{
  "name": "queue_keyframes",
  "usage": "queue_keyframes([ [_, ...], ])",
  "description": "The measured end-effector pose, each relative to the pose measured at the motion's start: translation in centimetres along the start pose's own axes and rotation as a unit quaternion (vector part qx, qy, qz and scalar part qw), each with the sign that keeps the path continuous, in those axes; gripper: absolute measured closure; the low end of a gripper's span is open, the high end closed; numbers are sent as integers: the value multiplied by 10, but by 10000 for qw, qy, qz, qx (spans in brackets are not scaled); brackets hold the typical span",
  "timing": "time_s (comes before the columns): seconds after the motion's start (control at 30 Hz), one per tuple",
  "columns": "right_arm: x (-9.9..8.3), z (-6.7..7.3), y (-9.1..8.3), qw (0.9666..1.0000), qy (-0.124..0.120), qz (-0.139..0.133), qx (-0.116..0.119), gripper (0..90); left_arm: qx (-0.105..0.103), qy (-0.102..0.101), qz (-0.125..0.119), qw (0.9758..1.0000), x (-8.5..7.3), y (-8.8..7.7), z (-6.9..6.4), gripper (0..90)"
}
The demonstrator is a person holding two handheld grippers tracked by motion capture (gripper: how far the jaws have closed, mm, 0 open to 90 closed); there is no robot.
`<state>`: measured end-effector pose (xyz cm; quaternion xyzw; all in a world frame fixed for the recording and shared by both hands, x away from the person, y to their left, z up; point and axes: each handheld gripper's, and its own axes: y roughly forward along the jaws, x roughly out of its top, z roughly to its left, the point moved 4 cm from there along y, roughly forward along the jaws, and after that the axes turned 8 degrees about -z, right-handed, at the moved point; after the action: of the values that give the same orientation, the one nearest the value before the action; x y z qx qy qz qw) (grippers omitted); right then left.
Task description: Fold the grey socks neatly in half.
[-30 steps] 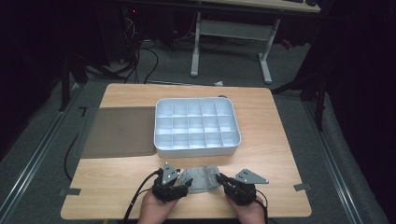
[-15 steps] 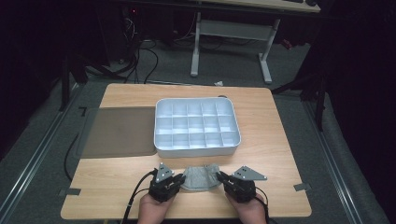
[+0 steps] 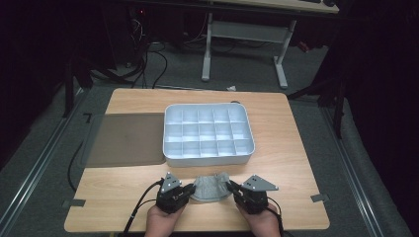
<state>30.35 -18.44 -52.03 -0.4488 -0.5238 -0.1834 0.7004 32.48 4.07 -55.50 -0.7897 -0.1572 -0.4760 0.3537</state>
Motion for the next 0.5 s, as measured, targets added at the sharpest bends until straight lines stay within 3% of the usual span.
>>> queue_keyframes([
  [0.5,2,22,13,9993,-327,163,51,844,-132,74,-7,9999,0,1,-3,807],
])
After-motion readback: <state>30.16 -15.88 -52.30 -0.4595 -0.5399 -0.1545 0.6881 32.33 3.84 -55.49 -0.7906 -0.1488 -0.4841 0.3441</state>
